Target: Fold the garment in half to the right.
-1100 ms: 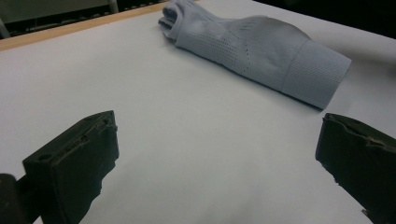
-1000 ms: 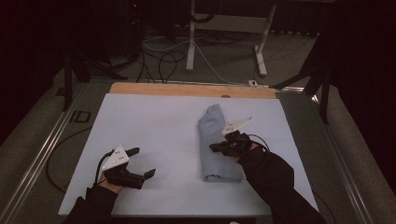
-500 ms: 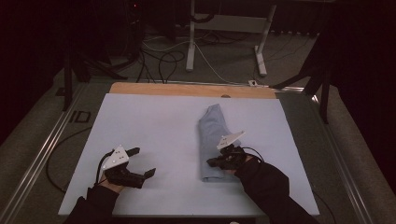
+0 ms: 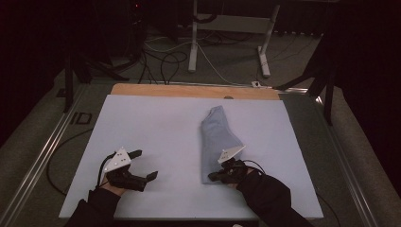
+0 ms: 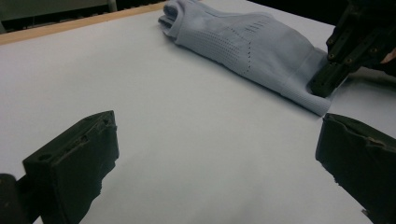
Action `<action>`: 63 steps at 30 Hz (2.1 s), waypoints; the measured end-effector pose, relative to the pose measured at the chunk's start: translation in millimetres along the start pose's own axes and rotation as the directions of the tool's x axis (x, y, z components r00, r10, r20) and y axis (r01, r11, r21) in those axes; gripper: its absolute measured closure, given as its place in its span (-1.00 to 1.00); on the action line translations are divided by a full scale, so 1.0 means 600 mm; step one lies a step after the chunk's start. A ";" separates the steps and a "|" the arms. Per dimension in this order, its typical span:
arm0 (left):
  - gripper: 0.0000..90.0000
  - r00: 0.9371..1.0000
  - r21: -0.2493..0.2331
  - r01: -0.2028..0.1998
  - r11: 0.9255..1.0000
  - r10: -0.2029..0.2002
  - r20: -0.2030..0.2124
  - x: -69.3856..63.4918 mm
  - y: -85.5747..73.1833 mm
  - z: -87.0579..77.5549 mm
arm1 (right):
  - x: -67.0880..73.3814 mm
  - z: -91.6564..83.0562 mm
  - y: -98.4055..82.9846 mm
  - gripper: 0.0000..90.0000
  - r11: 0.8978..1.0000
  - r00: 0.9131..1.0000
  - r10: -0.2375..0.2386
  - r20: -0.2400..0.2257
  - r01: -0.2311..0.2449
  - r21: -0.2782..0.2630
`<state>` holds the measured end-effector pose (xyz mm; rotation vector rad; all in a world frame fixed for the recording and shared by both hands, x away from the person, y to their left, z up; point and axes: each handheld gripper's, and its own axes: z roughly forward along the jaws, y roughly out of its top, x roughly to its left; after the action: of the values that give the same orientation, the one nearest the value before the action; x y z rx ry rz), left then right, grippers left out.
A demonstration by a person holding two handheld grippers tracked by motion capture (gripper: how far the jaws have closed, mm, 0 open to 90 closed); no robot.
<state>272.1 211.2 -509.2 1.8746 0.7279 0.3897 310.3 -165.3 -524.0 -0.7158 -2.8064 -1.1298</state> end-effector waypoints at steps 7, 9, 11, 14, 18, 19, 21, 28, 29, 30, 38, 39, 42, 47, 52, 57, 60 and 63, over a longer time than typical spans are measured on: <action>-0.99 1.000 0.002 -0.004 1.000 0.004 0.005 0.000 -0.001 0.001 | 0.009 0.004 -0.001 1.00 1.000 1.000 -0.002 0.002 0.002 -0.004; -0.99 1.000 0.002 0.000 1.000 0.000 0.006 0.001 -0.001 0.002 | 0.009 0.006 0.001 1.00 1.000 1.000 -0.011 0.000 0.011 -0.005; -0.99 1.000 0.002 0.001 1.000 -0.001 0.005 0.000 -0.001 0.002 | 0.011 0.012 0.004 1.00 1.000 1.000 -0.012 -0.009 0.012 -0.003; -0.99 1.000 0.001 -0.002 1.000 0.002 0.005 -0.001 -0.001 0.002 | 0.023 0.022 0.010 1.00 0.999 0.999 -0.036 -0.004 0.036 0.016; -0.99 1.000 0.000 -0.001 1.000 0.001 0.005 -0.001 -0.002 0.001 | 0.020 0.021 0.007 1.00 0.999 0.999 -0.042 -0.014 0.042 0.010; -0.99 1.000 0.001 0.000 1.000 0.000 0.006 0.000 -0.003 0.001 | 0.021 0.021 0.006 1.00 0.999 0.999 -0.043 -0.011 0.043 0.006; -0.99 1.000 0.002 0.002 1.000 -0.002 0.005 0.000 -0.003 0.002 | 0.021 0.022 0.007 1.00 0.999 0.999 -0.050 -0.011 0.050 0.008; -0.99 1.000 0.003 -0.006 1.000 0.006 0.004 -0.002 -0.001 0.000 | 0.020 0.021 0.007 1.00 1.000 0.999 -0.028 -0.015 0.028 0.004; -0.99 1.000 0.002 -0.010 1.000 0.010 0.003 -0.001 0.000 -0.001 | 0.019 0.020 0.007 1.00 1.000 1.000 -0.020 -0.024 0.020 -0.001; -0.99 1.000 -0.002 -0.009 1.000 0.009 0.002 -0.001 0.000 -0.002 | 0.020 0.018 0.008 1.00 1.000 0.999 -0.011 -0.032 0.011 -0.003; -0.99 1.000 -0.012 -0.006 1.000 0.006 -0.010 0.003 0.002 -0.010 | 0.010 -0.030 0.026 1.00 0.994 0.999 -0.043 0.005 0.044 -0.099; -0.99 1.000 -0.011 -0.011 1.000 0.011 -0.010 0.002 0.002 -0.011 | 0.007 -0.036 0.027 1.00 0.993 0.999 -0.034 0.012 0.035 -0.110; -0.99 1.000 -0.007 -0.013 1.000 0.013 -0.010 0.003 0.002 -0.012 | 0.001 -0.050 0.030 1.00 0.990 0.999 -0.044 0.027 0.047 -0.130; -0.99 1.000 -0.007 -0.008 1.000 0.008 -0.009 0.005 0.002 -0.013 | -0.013 -0.069 0.034 0.70 0.984 0.998 -0.040 0.040 0.047 -0.171; -0.99 1.000 0.006 -0.009 1.000 0.009 0.000 0.005 0.001 -0.013 | -0.026 -0.086 0.030 0.17 0.977 0.999 -0.007 0.051 0.018 -0.213; -0.99 1.000 0.015 -0.013 1.000 0.013 0.011 0.006 0.001 -0.013 | -0.029 -0.097 0.025 -0.30 0.972 0.997 -0.005 0.083 0.024 -0.235; -0.99 1.000 0.014 -0.010 1.000 0.010 0.016 0.006 0.002 -0.014 | -0.031 -0.102 0.024 -0.55 0.969 0.996 0.003 0.086 0.018 -0.247; -0.99 1.000 0.018 -0.014 1.000 0.013 0.024 0.007 0.002 -0.014 | -0.034 -0.105 0.023 -0.75 0.965 0.997 0.005 0.076 0.015 -0.262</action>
<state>270.7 219.5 -504.9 1.8988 0.7053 0.3704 325.5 -206.8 -472.9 -0.7849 -2.7485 -1.5269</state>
